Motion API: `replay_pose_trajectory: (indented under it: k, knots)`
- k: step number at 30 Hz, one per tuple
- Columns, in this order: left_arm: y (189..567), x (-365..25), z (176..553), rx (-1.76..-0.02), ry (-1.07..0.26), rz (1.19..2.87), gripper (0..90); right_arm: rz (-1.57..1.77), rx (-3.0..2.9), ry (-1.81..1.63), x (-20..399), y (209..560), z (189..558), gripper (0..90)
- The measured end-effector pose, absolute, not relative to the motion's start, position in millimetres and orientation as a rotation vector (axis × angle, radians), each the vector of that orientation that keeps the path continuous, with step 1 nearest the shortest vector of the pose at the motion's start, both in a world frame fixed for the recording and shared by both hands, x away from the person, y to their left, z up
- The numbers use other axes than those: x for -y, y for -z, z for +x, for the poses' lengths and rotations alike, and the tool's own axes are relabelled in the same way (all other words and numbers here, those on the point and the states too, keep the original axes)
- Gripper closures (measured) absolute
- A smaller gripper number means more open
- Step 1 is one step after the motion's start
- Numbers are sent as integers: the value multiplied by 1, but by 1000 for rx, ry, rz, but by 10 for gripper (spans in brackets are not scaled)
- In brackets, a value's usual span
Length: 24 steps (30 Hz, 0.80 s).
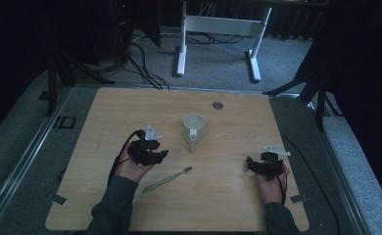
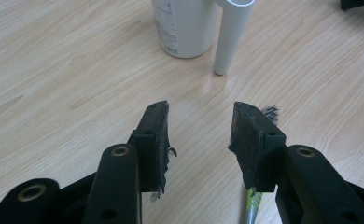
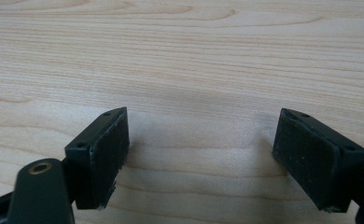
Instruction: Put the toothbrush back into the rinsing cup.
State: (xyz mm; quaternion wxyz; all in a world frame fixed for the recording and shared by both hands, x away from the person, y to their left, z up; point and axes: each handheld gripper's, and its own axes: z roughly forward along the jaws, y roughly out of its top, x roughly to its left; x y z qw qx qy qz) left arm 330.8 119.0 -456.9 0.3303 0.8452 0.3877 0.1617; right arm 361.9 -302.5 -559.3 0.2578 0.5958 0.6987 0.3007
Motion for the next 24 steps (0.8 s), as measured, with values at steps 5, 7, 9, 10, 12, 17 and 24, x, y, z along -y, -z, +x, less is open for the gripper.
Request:
replay_pose_trajectory:
  k: [5,7,9,10,12,17,24]
  knots:
    - [456,-116,330,-1009,-414,2219,572,1616,-1895,-815,303,559,362,180]
    - [456,-116,330,-1004,-412,2227,572,1615,-1895,-816,303,559,362,180]
    - [456,-115,330,-1001,-408,2227,573,1616,-1895,-816,302,559,362,180]
    - [456,-114,330,-999,-406,2230,573,1616,-1895,-816,302,559,362,180]
    - [456,-113,330,-995,-404,2235,572,1615,-1895,-815,303,559,362,180]
    - [455,-112,329,-989,-396,2244,573,1616,-1895,-815,303,559,362,180]
    - [455,-110,329,-982,-383,2258,575,1616,-1895,-816,302,559,362,180]
